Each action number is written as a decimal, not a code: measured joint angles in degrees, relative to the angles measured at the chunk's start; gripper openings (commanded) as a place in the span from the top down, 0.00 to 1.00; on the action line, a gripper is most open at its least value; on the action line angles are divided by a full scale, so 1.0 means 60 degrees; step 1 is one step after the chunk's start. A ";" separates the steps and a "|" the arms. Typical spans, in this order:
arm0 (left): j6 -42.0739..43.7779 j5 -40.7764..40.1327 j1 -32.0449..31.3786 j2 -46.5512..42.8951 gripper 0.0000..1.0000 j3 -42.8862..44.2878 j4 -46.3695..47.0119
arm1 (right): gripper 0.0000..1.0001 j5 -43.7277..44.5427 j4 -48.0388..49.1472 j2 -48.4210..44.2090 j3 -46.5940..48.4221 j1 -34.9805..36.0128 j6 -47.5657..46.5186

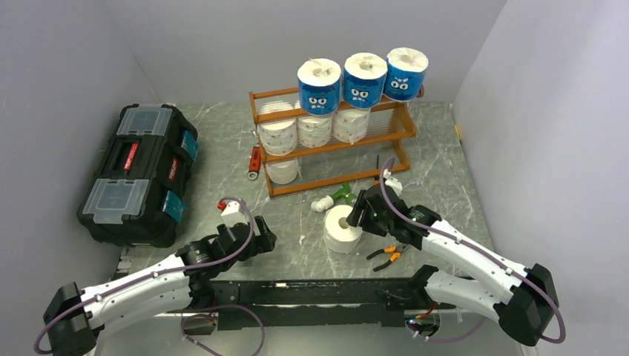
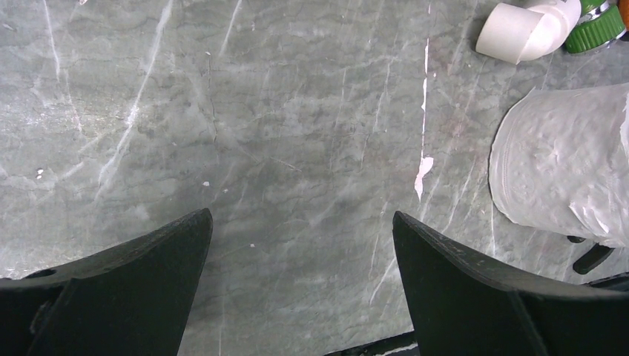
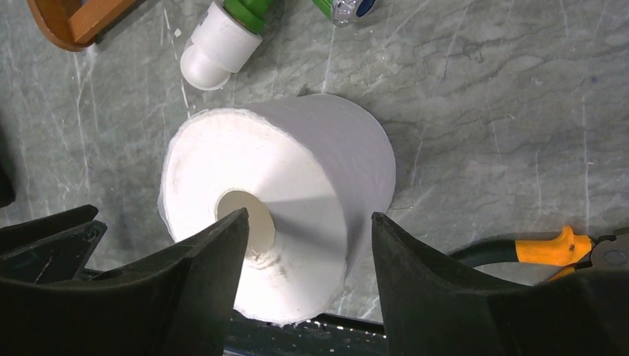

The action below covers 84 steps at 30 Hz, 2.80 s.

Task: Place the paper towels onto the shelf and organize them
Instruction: Pick up the paper towel from the center of the board, then place the paper towel on the shelf.

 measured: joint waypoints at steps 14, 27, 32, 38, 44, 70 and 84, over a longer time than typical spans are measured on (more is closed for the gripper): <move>0.0004 0.0000 0.0000 -0.0007 0.02 0.0000 -0.0004 | 0.59 -0.0015 0.0036 0.0459 0.0069 0.0004 -0.0011; 0.0004 0.0000 0.0000 -0.0004 0.01 0.0000 -0.0004 | 0.77 -0.0007 -0.0940 0.0291 0.0827 0.0011 -0.0080; 0.0004 -0.0004 0.0000 -0.0073 0.01 0.0000 -0.0011 | 0.91 0.0175 -0.1406 -0.0066 0.1654 -0.0015 -0.0087; -0.0004 0.0000 0.0000 -0.0131 0.02 0.0000 -0.0029 | 0.95 0.0535 -0.1468 -0.0164 0.2215 -0.0878 -0.0018; 0.0000 -0.0004 0.0000 -0.0284 0.02 0.0000 -0.0080 | 0.96 0.0550 -0.1297 0.0484 0.2339 -0.1657 -0.0022; 0.0120 -0.0047 0.0000 -0.0663 0.01 0.0004 -0.0382 | 0.99 0.0240 0.1585 0.3916 0.3195 -0.2510 0.0098; 0.0120 -0.0346 0.0004 -0.1435 0.01 0.0033 -0.1115 | 1.00 0.0047 0.2714 0.5100 0.3592 -0.2510 0.0721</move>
